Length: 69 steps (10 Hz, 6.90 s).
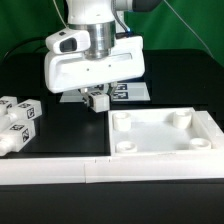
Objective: Assemble one leg
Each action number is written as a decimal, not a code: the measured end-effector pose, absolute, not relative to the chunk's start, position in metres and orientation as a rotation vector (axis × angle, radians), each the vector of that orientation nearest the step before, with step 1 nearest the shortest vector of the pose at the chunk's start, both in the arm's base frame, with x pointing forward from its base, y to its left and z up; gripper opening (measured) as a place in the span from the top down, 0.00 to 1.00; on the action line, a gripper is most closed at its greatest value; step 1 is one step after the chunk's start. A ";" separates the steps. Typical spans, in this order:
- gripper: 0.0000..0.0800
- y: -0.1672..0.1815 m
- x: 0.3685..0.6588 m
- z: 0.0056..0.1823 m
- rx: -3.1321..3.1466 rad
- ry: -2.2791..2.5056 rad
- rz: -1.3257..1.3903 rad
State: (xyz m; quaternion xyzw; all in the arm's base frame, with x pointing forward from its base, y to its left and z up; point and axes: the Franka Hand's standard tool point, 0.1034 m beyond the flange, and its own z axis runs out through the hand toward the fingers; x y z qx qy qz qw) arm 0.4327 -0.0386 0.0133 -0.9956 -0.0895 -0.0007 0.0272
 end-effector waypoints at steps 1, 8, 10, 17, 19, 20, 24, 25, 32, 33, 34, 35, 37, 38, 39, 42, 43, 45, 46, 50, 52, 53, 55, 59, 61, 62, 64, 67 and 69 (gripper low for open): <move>0.64 -0.049 0.434 0.013 -3.077 -0.292 -0.027; 0.19 -0.045 0.448 0.023 -3.048 -0.104 0.105; 0.19 -0.034 0.459 0.028 -2.994 -0.051 0.349; 0.19 -0.053 0.473 0.036 -2.837 -0.281 1.031; 0.19 -0.047 0.461 0.035 -2.792 -0.262 1.147; 0.19 -0.047 0.465 0.032 -2.796 -0.264 1.142; 0.19 -0.039 0.450 0.022 -2.819 -0.359 1.197; 0.19 -0.040 0.445 0.017 -2.821 -0.357 1.189; 0.44 -0.041 0.431 0.005 -2.806 -0.418 1.152; 0.61 -0.041 0.431 0.005 -2.806 -0.418 1.152; 0.61 -0.041 0.431 0.005 -2.806 -0.419 1.152; 0.64 -0.037 0.436 0.009 -2.811 -0.427 1.150; 0.64 -0.019 0.453 0.027 -2.853 -0.379 1.153; 0.64 -0.012 0.462 0.044 -2.856 -0.364 1.176; 0.64 -0.005 0.480 0.063 -2.869 -0.355 1.123; 0.64 0.005 0.527 0.119 -2.935 -0.320 0.860; 0.64 0.002 0.537 0.113 -2.965 -0.301 0.732; 0.64 -0.001 0.537 0.116 -3.025 -0.302 0.507; 0.64 0.003 0.544 0.117 -3.054 -0.284 0.397; 0.64 0.049 0.601 0.126 -3.055 -0.225 -0.268; 0.64 0.036 0.601 0.126 -3.059 -0.260 -0.497; 0.64 0.032 0.602 0.126 -3.060 -0.275 -0.625; 0.64 0.025 0.601 0.124 -3.058 -0.284 -0.781; 0.64 0.097 0.635 0.118 -2.942 -0.156 -0.858; 0.64 0.103 0.637 0.122 -2.949 -0.176 -0.870; 0.64 0.103 0.636 0.121 -2.953 -0.180 -0.869; 0.64 0.101 0.637 0.121 -2.950 -0.188 -0.897; 0.64 0.092 0.630 0.108 -2.949 -0.211 -0.983; 0.64 0.100 0.627 0.098 -2.945 -0.221 -0.965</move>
Offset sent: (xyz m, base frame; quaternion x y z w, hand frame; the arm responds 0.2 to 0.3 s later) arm 0.0000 0.0000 0.0000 0.0000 0.0000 0.0000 1.0000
